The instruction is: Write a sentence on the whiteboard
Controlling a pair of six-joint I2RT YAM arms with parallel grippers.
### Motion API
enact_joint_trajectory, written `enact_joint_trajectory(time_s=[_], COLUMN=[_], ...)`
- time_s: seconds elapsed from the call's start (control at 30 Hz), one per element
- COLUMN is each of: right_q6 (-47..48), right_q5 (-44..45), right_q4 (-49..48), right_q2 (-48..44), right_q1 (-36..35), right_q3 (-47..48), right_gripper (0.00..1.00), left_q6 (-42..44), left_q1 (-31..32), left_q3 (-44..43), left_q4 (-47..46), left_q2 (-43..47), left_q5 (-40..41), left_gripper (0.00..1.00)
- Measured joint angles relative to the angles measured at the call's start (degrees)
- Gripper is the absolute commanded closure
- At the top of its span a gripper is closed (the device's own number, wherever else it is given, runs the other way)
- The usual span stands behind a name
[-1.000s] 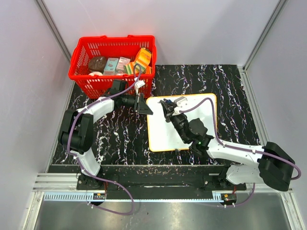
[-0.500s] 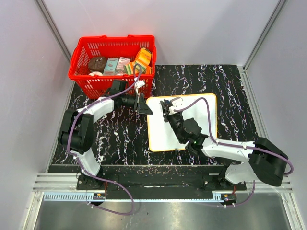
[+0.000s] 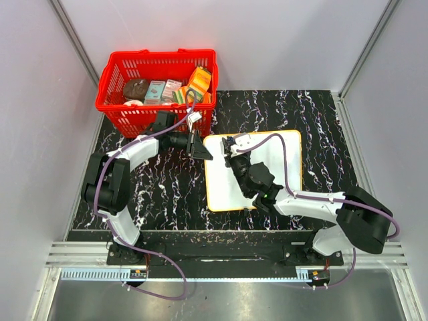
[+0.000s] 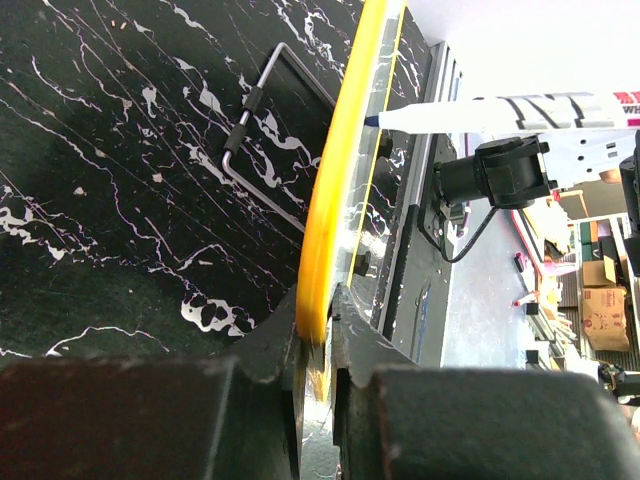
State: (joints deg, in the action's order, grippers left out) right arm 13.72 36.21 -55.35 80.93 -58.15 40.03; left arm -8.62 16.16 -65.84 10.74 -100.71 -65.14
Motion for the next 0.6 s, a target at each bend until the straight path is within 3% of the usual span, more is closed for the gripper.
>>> enact_joint_trajectory(time_s=[0.6], right_q6=[-5.0], right_q5=[-0.3], right_q4=[1.6], right_q2=[-1.7], right_q1=[0.0], right_q3=[-2.1], right_gripper=[1.00], left_q6=[0.0], left_q1=[-0.1], left_q3=[0.0], left_q4=[0.2], left_q2=[0.0], left_q5=[0.1], left_gripper=[1.00])
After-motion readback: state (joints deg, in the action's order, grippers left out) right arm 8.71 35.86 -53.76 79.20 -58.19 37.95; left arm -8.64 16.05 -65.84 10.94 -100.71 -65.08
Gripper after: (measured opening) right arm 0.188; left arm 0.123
